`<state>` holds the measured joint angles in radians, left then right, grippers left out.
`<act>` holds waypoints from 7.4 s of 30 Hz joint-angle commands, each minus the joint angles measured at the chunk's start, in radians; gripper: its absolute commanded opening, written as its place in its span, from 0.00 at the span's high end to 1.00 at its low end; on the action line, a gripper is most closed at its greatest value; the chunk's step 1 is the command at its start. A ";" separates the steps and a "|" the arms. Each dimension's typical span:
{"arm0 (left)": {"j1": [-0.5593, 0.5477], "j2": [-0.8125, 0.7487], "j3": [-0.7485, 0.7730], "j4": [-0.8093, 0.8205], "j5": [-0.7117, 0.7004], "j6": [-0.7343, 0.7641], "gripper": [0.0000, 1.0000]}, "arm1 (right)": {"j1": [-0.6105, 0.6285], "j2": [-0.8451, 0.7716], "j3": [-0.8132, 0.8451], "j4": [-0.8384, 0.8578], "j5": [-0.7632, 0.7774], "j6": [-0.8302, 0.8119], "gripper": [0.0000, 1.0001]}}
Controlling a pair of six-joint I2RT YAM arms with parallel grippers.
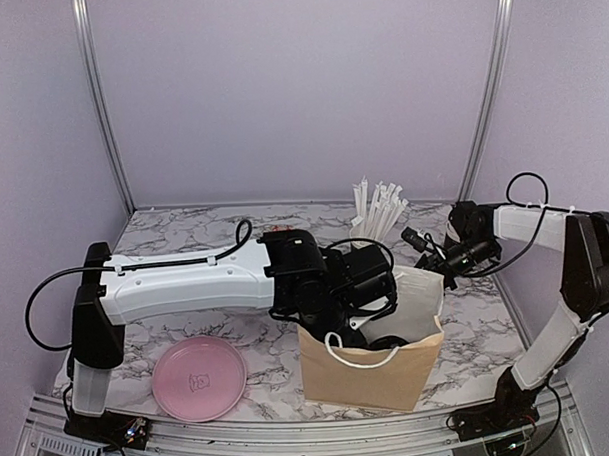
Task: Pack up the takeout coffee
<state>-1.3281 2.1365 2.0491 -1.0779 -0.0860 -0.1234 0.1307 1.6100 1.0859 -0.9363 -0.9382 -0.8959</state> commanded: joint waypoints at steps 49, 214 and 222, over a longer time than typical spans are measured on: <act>0.023 -0.124 0.116 -0.034 -0.026 0.084 0.06 | 0.015 -0.158 0.282 -0.171 -0.062 0.092 0.43; -0.287 -0.670 -0.682 0.529 -0.369 0.192 1.00 | 0.196 -0.097 0.622 -0.191 0.185 0.218 0.56; -0.296 -0.697 -0.713 0.571 -0.406 0.131 1.00 | 0.195 -0.065 0.641 -0.172 0.206 0.224 0.55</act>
<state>-1.6180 1.4899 1.3602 -0.5316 -0.4328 0.0471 0.3305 1.5379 1.7020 -1.1351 -0.7292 -0.6827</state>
